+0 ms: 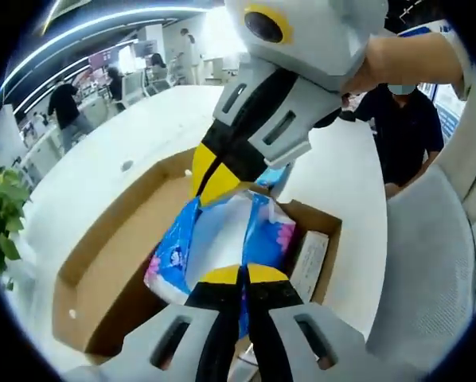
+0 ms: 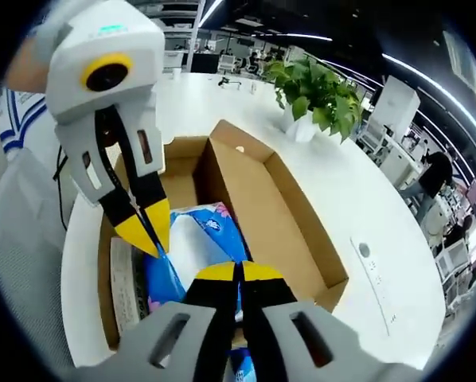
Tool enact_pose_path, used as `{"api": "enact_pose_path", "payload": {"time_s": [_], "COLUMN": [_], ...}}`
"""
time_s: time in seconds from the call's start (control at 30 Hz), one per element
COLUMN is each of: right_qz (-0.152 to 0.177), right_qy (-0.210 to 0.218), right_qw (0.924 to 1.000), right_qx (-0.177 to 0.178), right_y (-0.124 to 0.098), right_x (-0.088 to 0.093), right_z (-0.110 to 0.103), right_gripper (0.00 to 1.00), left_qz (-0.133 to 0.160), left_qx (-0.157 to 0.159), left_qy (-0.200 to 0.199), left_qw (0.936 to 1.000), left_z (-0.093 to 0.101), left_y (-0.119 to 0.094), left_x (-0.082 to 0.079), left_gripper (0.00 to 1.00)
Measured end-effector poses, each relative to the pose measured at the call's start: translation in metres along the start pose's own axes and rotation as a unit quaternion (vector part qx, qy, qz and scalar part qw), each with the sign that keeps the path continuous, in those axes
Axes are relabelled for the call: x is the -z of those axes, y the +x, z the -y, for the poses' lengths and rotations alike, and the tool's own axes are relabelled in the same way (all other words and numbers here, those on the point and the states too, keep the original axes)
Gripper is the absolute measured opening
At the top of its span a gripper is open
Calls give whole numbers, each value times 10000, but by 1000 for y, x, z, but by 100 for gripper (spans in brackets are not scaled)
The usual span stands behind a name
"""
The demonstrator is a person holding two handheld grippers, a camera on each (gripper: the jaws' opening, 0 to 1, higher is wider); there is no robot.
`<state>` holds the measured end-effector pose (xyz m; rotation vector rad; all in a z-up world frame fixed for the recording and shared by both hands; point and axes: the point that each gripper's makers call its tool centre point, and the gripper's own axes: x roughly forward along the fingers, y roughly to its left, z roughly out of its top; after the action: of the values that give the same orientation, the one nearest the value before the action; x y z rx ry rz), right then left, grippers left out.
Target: Operate the shoe box by opening the lid, removing the specified soft item, and placing it in the target area until the item is outside and the box remains undamaged.
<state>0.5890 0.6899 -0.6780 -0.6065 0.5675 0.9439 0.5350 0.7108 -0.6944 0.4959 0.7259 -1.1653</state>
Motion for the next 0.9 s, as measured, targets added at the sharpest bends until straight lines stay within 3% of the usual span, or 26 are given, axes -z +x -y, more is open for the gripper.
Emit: {"api": "enact_pose_path", "payload": {"time_s": [0.47,0.9], "right_qz": [203,258], "right_qy": [-141,-18], "right_qw": [9996,9993], "right_qx": [114,266], "right_y": [-41,-79], "right_x": [-20,-11], "right_z": [20,37], "right_gripper": [0,0], "left_qz": [266,387], "left_qx": [-145,-34], "left_qy": [369,726], "left_qw": [9989,9966], "left_z": [4,22], "left_y": [-23,-21], "left_x": [-48,-86], "left_gripper": [0,0]}}
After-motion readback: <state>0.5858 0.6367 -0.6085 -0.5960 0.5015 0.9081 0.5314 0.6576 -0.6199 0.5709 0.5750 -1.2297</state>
